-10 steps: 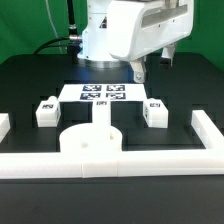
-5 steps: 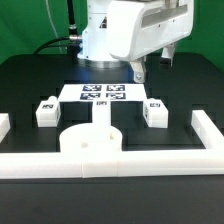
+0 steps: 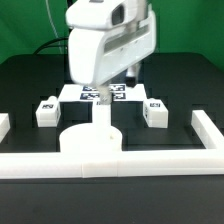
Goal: Assemble stool
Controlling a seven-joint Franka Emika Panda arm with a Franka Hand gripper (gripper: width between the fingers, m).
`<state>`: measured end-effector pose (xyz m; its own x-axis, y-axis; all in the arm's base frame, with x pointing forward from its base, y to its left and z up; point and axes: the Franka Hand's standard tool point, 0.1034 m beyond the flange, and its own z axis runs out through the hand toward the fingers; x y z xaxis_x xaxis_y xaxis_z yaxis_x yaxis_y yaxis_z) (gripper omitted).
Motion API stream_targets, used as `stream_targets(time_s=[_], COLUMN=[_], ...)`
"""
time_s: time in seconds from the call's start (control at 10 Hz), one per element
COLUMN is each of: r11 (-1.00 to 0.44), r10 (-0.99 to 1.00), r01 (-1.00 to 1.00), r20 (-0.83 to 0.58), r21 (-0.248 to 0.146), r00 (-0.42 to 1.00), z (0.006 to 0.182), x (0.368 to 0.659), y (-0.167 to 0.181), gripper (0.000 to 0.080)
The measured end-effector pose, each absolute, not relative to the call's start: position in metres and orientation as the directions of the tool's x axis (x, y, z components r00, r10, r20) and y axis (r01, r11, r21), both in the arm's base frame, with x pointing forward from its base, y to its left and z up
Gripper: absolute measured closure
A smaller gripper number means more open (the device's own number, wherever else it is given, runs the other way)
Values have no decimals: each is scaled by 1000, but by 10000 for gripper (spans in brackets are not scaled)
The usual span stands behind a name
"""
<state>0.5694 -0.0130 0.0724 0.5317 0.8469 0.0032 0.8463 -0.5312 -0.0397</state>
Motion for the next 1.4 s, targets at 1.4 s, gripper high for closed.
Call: stream_targets(time_s=[1.4], r11=[-501], r10=[864], r01=[861], r20=[-1], r21=[-88], r00=[503], z=[15], x=[575], y=[-35], gripper=[150])
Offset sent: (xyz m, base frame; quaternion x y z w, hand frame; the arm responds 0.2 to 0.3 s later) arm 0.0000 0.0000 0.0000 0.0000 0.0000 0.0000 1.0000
